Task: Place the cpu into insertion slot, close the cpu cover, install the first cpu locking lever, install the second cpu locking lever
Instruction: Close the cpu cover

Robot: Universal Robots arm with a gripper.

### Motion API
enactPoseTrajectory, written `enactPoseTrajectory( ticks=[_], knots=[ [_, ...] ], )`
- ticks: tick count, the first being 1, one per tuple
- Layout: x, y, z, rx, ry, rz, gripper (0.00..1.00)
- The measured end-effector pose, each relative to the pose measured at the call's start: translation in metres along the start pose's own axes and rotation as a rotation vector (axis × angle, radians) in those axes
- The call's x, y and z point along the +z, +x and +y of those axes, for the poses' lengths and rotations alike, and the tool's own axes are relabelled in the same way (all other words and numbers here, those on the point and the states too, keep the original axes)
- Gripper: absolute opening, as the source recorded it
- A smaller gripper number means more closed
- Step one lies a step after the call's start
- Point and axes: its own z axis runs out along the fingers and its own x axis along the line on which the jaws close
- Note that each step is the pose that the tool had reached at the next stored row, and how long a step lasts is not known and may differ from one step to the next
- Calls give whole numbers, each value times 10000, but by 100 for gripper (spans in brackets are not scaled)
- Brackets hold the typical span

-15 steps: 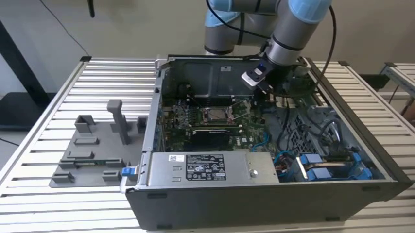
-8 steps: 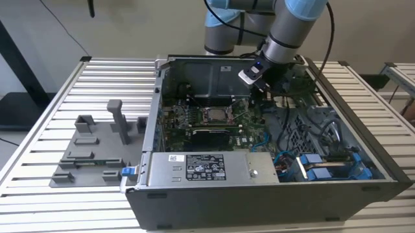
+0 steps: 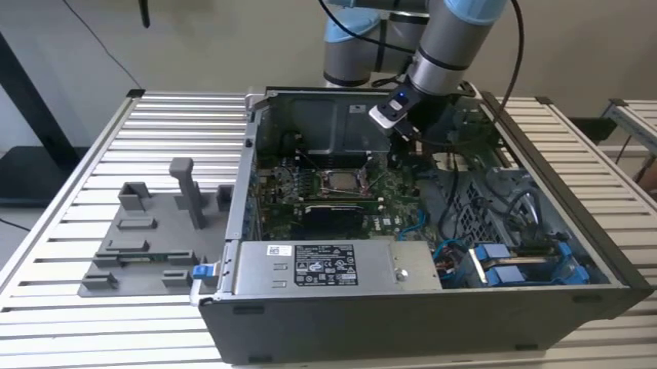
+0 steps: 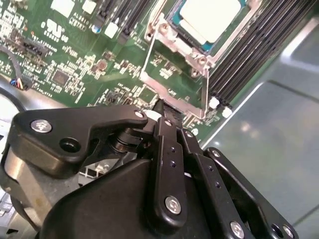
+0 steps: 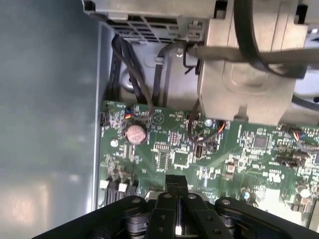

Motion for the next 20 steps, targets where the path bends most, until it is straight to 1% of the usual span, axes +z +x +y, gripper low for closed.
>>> enactPoseTrajectory(
  ticks=[7, 10, 14, 20],
  knots=[
    [-58, 18, -124, 0, -3, -1, 11],
    [-71, 26, -184, 0, -15, 0, 11],
    [-71, 33, -273, -5, -63, -7, 11],
    [-70, 42, -367, -14, -134, -14, 11]
  ],
)
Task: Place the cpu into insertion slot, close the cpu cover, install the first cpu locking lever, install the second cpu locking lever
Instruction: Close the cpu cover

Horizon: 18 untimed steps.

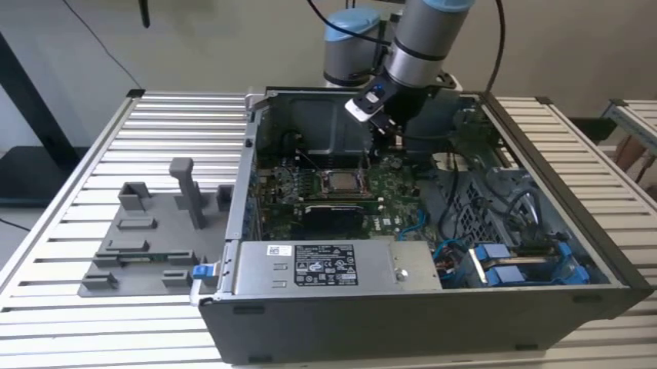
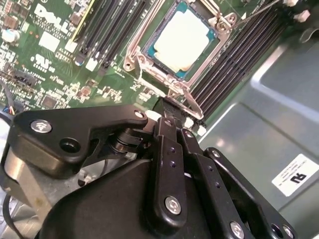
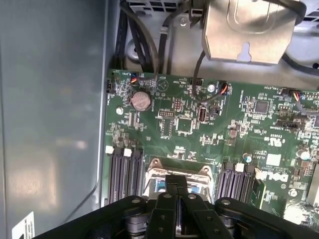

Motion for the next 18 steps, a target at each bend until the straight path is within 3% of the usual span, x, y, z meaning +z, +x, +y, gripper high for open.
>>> enactPoseTrajectory(
  ticks=[12, 18],
  knots=[
    [-61, 20, -140, -14, -115, -10, 11],
    [-142, 36, -210, -19, -170, -16, 11]
  ],
)
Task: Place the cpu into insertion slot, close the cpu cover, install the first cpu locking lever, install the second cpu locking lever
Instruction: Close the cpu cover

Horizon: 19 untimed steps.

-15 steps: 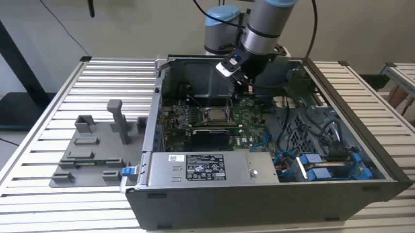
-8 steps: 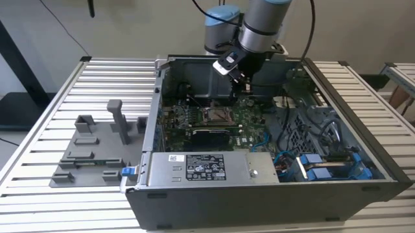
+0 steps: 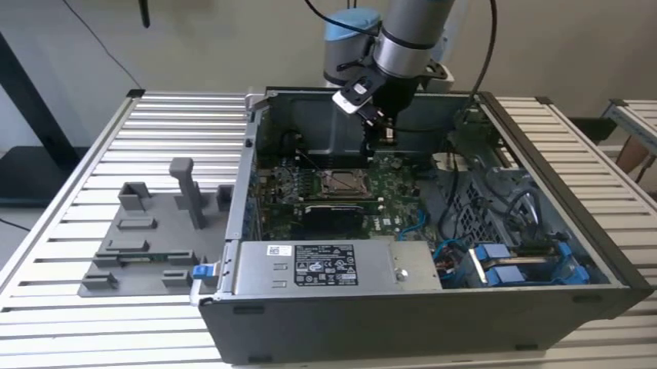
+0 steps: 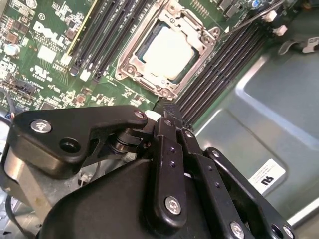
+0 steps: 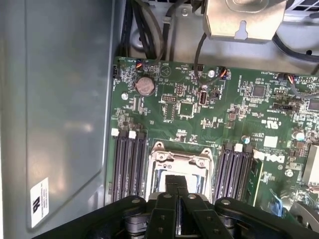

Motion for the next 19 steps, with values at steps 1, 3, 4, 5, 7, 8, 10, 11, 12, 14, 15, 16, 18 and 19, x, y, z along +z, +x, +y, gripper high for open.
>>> enactPoseTrajectory(
  ticks=[1, 3, 4, 5, 7, 8, 10, 11, 12, 14, 15, 16, 18, 19],
  knots=[
    [-13, 3, -15, -2, -15, -1, 11],
    [-29, 8, -45, -6, -49, -4, 11],
    [-33, 10, -61, -9, -70, -6, 11],
    [-36, 12, -77, -11, -94, -8, 11],
    [-33, 14, -109, -14, -124, -8, 11],
    [-32, 15, -122, -15, -127, -9, 11],
    [-29, 19, -162, -15, -131, -13, 11],
    [-27, 21, -188, -15, -133, -13, 11],
    [-24, 23, -218, -15, -136, -14, 11],
    [-19, 28, -275, -16, -139, -14, 11],
    [-16, 31, -306, -16, -141, -13, 11],
    [-13, 33, -335, -16, -142, -13, 11],
    [-7, 38, -386, -17, -145, -12, 11],
    [-5, 40, -408, -17, -146, -11, 11]
  ],
)
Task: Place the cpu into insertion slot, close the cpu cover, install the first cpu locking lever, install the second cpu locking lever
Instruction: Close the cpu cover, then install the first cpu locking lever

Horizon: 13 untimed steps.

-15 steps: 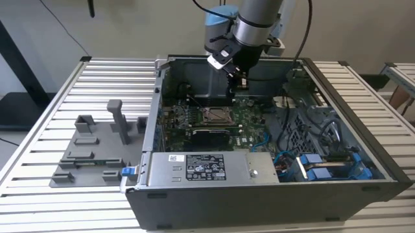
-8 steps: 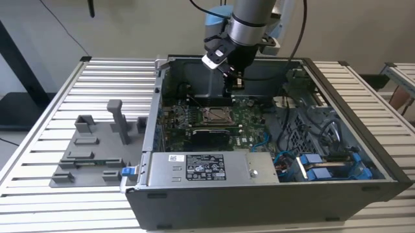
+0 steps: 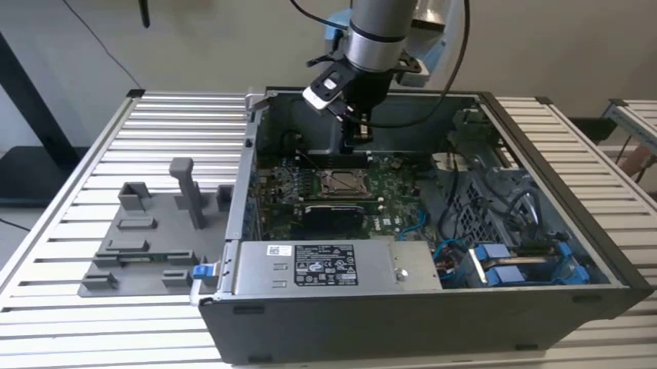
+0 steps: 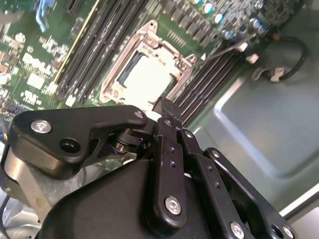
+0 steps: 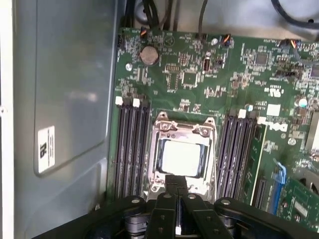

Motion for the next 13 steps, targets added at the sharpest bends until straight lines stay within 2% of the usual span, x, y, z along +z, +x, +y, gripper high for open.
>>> enactPoseTrajectory(
  ticks=[8, 10, 13],
  knots=[
    [14, 16, -193, -1, 1, 5, 11],
    [18, 20, -235, -2, 2, 30, 11],
    [21, 24, -284, -1, 53, 102, 11]
  ],
)
